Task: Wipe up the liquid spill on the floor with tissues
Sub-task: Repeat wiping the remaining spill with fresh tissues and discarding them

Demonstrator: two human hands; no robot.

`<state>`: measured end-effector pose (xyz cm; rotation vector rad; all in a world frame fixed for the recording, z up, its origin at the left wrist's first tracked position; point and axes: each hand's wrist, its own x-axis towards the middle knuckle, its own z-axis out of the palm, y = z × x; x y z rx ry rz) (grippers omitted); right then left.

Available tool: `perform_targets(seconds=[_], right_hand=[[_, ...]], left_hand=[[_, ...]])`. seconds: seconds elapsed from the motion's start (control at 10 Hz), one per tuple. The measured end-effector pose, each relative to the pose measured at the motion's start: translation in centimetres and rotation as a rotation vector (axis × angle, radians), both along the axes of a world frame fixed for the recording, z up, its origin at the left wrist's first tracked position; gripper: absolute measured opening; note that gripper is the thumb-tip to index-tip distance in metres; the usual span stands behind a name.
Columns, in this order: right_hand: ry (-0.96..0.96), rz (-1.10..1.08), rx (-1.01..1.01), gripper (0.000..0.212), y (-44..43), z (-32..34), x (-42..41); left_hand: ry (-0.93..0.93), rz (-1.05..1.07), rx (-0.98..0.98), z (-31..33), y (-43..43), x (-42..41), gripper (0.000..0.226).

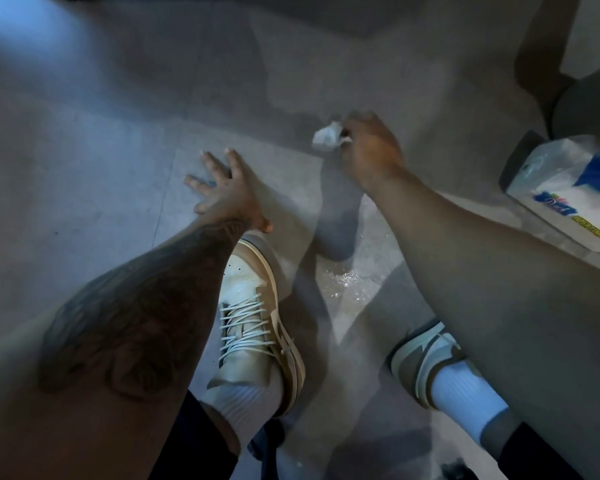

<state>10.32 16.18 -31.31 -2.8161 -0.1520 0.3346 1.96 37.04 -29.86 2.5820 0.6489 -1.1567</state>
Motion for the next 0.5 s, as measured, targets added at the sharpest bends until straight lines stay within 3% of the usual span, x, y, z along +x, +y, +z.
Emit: perform_targets(seconds=[0.1, 0.2, 0.3, 0.4, 0.5], right_hand=[[0.091, 0.079, 0.081, 0.018, 2.6, 1.2, -2.2], [0.337, 0.386, 0.091, 0.019, 0.3, 1.4, -11.2], [0.232, 0.239, 0.136, 0.031, -8.1, 1.2, -12.8], [0.081, -0.197, -0.083, 0.035, -14.1, -0.1, -7.6], [0.112, -0.417, -0.123, 0.031, -14.2, 0.2, -3.3]], left_hand=[[0.015, -0.004, 0.009, 0.4, -0.2, 0.2, 0.152], [0.029, -0.009, -0.001, 0.5, -0.2, 0.3, 0.152], [0.026, -0.02, 0.0, 0.5, -0.2, 0.3, 0.153], [0.029, -0.017, 0.004, 0.6, -0.2, 0.3, 0.153], [0.03, -0.02, -0.002, 0.7, -0.2, 0.3, 0.153]])
